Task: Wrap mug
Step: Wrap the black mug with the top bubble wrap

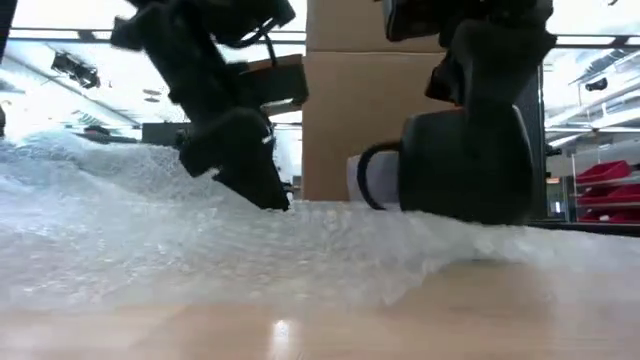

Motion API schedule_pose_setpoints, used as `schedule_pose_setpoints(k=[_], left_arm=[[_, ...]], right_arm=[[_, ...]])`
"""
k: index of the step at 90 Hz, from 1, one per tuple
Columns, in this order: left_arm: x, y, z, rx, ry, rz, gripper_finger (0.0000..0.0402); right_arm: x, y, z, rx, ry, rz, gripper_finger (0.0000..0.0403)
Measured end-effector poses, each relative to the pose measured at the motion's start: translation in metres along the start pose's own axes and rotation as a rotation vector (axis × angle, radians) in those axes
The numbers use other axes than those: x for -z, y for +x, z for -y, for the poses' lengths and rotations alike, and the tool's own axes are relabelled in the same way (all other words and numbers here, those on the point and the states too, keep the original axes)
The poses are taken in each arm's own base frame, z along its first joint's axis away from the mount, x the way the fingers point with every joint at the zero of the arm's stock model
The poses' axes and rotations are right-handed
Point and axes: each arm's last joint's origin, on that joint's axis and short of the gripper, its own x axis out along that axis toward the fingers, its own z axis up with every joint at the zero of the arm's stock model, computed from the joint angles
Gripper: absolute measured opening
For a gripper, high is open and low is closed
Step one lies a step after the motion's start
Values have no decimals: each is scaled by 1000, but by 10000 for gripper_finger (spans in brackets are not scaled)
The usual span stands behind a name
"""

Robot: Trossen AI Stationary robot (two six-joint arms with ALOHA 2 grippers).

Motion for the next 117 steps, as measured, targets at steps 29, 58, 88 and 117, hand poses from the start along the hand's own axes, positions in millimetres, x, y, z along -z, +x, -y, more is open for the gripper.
schedule_pose_setpoints(k=[29,58,88,117], left_arm=[[-22,-55,11,-64,192,-153,163],[15,-129,8,-149,-18,-133,163],[56,-205,16,120,-226,-236,163],[86,-234,27,168,-463,-383,163]], right_arm=[[-17,-3,-14,-122,-81,123,0],[-20,28,-25,-175,-118,99,0],[-19,35,-25,-170,-36,77,36],[-22,21,-19,-126,-33,128,100]])
